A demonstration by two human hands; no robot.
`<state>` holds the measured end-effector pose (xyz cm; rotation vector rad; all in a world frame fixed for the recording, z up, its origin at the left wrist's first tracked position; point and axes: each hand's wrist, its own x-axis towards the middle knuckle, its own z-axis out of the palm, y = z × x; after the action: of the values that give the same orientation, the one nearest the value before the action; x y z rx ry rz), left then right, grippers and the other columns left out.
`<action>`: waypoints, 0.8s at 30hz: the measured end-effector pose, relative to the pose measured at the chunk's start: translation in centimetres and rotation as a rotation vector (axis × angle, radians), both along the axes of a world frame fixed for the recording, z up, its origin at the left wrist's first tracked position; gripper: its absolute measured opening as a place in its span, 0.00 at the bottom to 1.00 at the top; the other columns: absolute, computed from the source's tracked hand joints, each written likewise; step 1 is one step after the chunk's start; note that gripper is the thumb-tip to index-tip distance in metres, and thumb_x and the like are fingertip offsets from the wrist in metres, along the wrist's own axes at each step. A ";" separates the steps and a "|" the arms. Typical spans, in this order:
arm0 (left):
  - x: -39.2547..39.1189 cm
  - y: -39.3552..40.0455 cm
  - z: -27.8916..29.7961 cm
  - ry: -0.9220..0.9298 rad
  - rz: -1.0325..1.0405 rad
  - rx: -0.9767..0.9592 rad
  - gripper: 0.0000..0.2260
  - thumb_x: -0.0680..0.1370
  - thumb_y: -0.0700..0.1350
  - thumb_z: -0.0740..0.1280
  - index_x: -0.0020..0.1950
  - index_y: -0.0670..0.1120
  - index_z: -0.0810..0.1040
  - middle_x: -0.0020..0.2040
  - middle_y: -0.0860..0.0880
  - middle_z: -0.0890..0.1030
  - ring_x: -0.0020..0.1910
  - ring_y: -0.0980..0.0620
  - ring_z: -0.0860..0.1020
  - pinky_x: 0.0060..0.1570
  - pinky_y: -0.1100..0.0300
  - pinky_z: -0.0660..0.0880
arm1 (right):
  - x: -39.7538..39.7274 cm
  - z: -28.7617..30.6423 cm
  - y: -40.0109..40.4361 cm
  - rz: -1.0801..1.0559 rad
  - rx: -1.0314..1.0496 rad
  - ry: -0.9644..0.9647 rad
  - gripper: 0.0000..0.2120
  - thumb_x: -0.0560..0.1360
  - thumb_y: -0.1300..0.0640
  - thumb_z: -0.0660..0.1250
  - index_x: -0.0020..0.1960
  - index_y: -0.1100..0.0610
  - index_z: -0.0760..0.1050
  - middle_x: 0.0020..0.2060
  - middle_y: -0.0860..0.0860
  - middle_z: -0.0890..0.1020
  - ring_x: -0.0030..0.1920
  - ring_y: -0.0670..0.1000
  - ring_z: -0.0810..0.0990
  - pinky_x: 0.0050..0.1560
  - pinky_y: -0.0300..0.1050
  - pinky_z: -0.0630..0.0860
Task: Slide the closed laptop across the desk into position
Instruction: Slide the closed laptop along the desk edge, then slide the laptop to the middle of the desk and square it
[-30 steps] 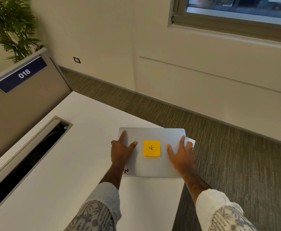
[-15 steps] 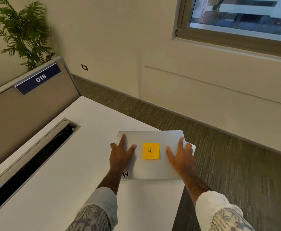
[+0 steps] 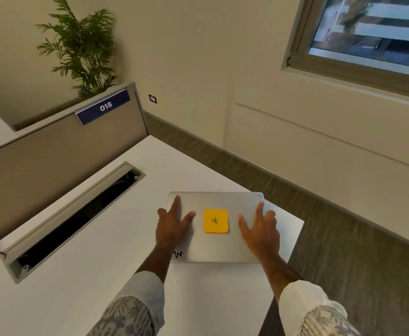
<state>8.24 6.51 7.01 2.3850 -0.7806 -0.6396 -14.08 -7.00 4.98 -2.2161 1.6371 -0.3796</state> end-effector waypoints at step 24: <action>8.2 18.9 1.8 -0.041 0.406 -0.032 0.38 0.75 0.69 0.64 0.81 0.60 0.54 0.68 0.41 0.67 0.62 0.37 0.77 0.60 0.44 0.76 | 14.4 2.2 12.1 0.355 -0.045 0.027 0.42 0.75 0.28 0.52 0.79 0.53 0.49 0.65 0.58 0.68 0.59 0.57 0.75 0.51 0.51 0.82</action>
<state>16.48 25.41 8.79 2.4319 -0.3012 -0.4070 0.30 5.06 7.17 -2.4919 1.2210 -0.2917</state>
